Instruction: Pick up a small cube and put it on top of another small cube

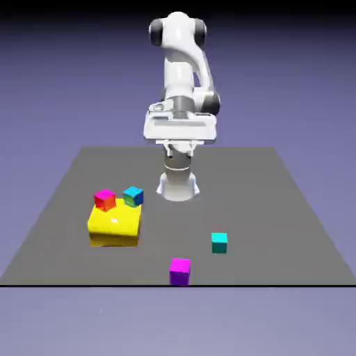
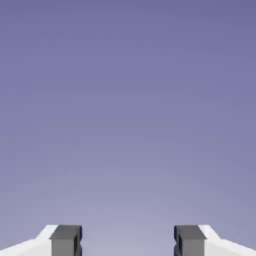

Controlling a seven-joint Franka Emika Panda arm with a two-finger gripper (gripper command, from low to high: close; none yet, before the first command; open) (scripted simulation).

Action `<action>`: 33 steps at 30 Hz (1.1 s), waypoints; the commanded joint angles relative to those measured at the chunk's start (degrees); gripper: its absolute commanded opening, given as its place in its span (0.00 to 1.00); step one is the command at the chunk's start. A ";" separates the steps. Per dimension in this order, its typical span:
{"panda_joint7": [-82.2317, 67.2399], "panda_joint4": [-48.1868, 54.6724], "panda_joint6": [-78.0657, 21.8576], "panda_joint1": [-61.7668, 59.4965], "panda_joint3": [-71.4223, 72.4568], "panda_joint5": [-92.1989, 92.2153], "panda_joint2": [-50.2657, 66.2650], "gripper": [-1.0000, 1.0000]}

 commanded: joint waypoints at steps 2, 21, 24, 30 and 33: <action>0.50 0.93 1.52 1.30 -0.94 0.90 4.16 0.50; 5.23 9.72 15.95 13.67 -9.84 9.47 43.61 0.50; 5.95 11.06 18.15 15.55 -11.20 10.78 49.62 0.50; 7.89 16.92 22.86 10.34 -6.99 8.14 60.00 0.50; 8.46 18.66 24.25 8.80 -5.74 7.35 63.07 0.00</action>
